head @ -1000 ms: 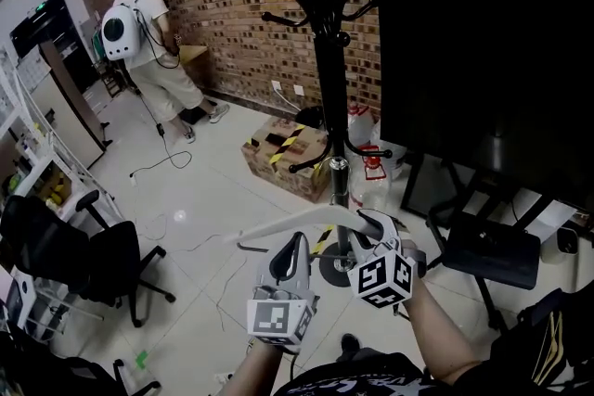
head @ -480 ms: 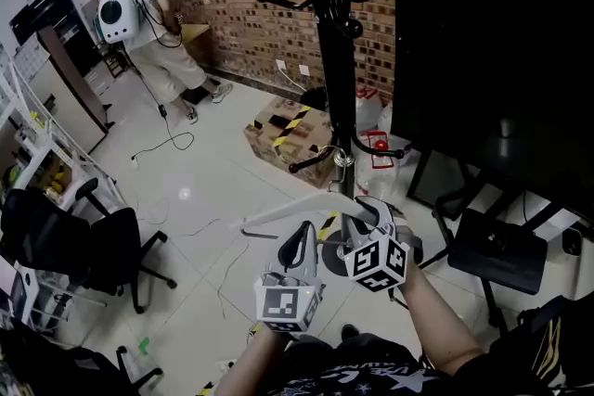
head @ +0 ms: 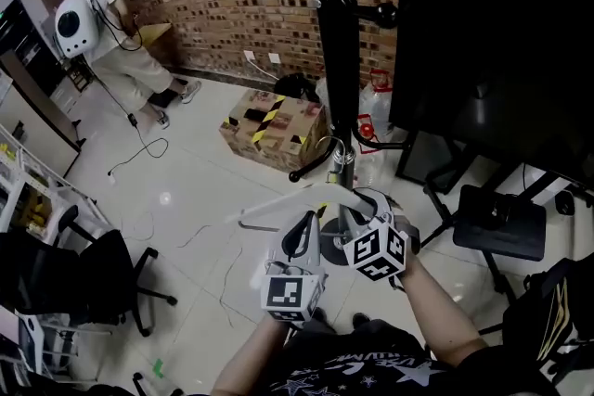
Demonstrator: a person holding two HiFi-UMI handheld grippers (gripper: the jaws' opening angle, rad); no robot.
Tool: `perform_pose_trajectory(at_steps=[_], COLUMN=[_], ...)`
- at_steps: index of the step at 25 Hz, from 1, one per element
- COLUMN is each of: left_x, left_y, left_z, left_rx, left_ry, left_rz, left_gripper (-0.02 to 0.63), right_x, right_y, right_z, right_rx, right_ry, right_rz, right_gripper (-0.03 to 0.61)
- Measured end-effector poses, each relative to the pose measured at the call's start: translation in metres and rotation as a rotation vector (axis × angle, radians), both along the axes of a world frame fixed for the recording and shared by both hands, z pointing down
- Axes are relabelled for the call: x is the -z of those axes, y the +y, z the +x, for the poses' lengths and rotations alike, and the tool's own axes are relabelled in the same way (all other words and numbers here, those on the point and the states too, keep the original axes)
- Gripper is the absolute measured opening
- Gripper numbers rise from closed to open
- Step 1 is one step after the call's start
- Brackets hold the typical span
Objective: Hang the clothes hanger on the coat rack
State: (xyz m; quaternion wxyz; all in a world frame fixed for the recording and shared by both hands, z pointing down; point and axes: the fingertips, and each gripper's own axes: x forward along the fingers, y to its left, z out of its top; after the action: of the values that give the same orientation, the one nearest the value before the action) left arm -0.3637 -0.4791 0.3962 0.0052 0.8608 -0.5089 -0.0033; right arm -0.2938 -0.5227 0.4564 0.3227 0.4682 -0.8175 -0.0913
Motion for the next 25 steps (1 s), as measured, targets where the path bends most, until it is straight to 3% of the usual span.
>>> perform_pose_trajectory(at_steps=[10, 25], left_x=[-0.030, -0.056], left_y=[-0.028, -0.046], left_z=[-0.020, -0.015], left_rx=[-0.141, -0.210], left_ry=[-0.025, -0.014], left_rz=[-0.042, -0.103], left_gripper=[0.005, 0.005], right_x=[-0.036, -0.068], right_y=[-0.008, -0.009], right_z=[-0.014, -0.009], right_rx=[-0.113, -0.157], right_ry=[0.045, 0.049], right_rz=[0.002, 0.002], right_gripper=[0.104, 0.100])
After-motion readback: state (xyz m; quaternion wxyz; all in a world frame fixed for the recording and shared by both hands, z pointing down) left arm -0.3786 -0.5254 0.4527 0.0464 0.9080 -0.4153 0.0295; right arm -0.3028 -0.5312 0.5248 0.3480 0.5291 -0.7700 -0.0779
